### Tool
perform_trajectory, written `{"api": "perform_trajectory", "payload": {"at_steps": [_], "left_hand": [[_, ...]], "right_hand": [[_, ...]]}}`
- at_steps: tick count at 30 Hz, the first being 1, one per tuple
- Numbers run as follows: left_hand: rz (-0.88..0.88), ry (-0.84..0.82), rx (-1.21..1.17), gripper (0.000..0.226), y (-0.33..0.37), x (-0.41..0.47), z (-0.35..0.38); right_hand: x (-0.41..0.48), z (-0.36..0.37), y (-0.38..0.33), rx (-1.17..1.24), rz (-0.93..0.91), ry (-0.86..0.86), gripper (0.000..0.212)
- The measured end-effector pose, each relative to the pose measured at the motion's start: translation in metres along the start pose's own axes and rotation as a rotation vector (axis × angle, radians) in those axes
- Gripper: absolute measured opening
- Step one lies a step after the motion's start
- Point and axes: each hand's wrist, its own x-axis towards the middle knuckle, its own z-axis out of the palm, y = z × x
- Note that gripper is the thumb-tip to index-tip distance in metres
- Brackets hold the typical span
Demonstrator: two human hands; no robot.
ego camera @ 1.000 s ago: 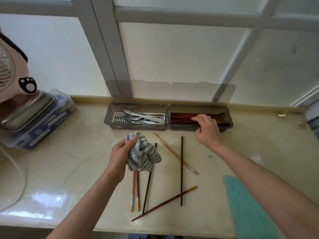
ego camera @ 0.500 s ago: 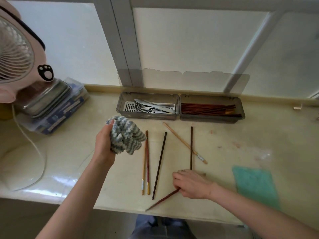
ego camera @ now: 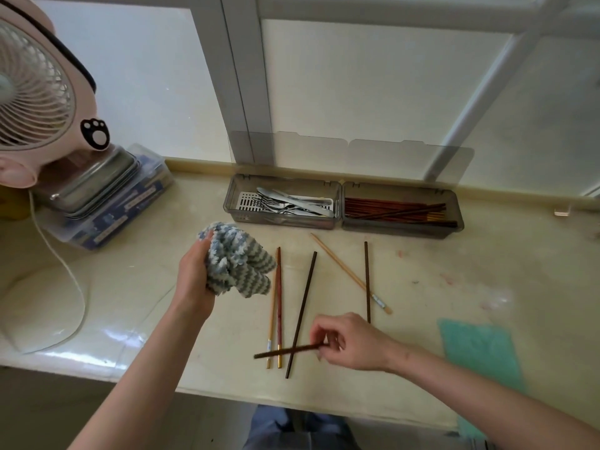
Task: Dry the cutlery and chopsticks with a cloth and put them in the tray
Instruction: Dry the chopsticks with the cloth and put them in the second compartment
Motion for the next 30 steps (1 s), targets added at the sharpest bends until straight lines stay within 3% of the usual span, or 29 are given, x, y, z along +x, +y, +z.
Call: {"api": "perform_trajectory", "payload": {"at_steps": [4,7,11,15,19,22,27,30], "left_hand": [[0.005,0.041,-0.005,0.027,0.002,0.001,-0.008],[0.0,0.053,-0.016,0.028,0.001,0.0,-0.013],[-0.011,0.099,-0.053,0.03,0.002,-0.001,-0.02],[-0.024,0.198,-0.137,0.035,0.005,0.001,-0.03],[-0.019,0.223,-0.154,0.037,0.003,0.001,-0.036],[-0.02,0.197,-0.142,0.035,-0.001,-0.002,-0.038],[-0.089,0.183,-0.202,0.031,-0.01,-0.005,-0.04],[-0.143,0.165,-0.289,0.029,-0.014,-0.003,-0.041]], "right_hand": [[0.038,-0.013,0.01,-0.302,-0.168,0.17,0.011],[0.07,-0.014,0.02,-0.492,-0.198,0.142,0.016],[0.096,-0.002,0.006,-0.287,0.089,0.178,0.017],[0.098,0.038,0.001,-0.035,0.449,0.071,0.013],[0.11,0.058,0.005,0.407,0.737,0.308,0.011],[0.121,0.065,0.008,0.374,0.756,0.383,0.018],[0.134,0.077,0.013,0.061,0.731,0.425,0.02],[0.141,0.082,0.015,0.049,0.774,0.411,0.016]]}}
